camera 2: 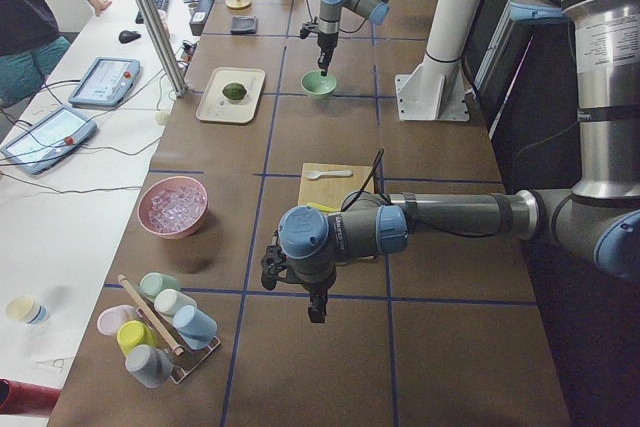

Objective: Place spoon in bowl
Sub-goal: 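Carry the green bowl with the right gripper toward the table center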

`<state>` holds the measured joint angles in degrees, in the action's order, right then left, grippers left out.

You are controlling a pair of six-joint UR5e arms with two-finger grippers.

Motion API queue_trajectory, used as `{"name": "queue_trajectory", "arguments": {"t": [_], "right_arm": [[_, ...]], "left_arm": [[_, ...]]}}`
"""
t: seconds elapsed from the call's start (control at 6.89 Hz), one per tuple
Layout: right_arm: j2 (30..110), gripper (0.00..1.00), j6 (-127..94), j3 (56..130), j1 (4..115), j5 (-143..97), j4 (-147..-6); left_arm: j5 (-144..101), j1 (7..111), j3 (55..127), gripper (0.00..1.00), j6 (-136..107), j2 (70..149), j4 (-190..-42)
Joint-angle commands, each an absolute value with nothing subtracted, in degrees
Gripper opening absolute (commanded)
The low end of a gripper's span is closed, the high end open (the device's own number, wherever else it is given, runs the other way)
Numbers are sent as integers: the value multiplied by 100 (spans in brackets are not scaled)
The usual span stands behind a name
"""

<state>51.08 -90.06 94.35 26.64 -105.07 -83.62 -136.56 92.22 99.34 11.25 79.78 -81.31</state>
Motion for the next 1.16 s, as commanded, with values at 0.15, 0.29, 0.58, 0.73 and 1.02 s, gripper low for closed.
{"name": "queue_trajectory", "arguments": {"t": [0.15, 0.29, 0.58, 0.73, 1.02], "right_arm": [[5167, 5, -8974, 9386, 2602, -10476, -8350], [5194, 23, -8939, 9369, 2602, -10485, -8350], [5238, 99, -8930, 9422, 2628, -10485, -8358], [5221, 100, -8808, 9465, 2767, -10598, -8367], [5404, 100, -8440, 9851, 3511, -11508, -8446]], "left_arm": [[-13658, 9202, 9949, 100, 1134, 7972, -8130], [-13658, 9202, 9941, 100, 1125, 7980, -8156], [-13641, 9202, 9932, 100, 1125, 8015, -8191], [-13641, 9193, 9932, 100, 1134, 8033, -8191], [-13588, 9019, 9958, 100, 1125, 8051, -8183]]}}
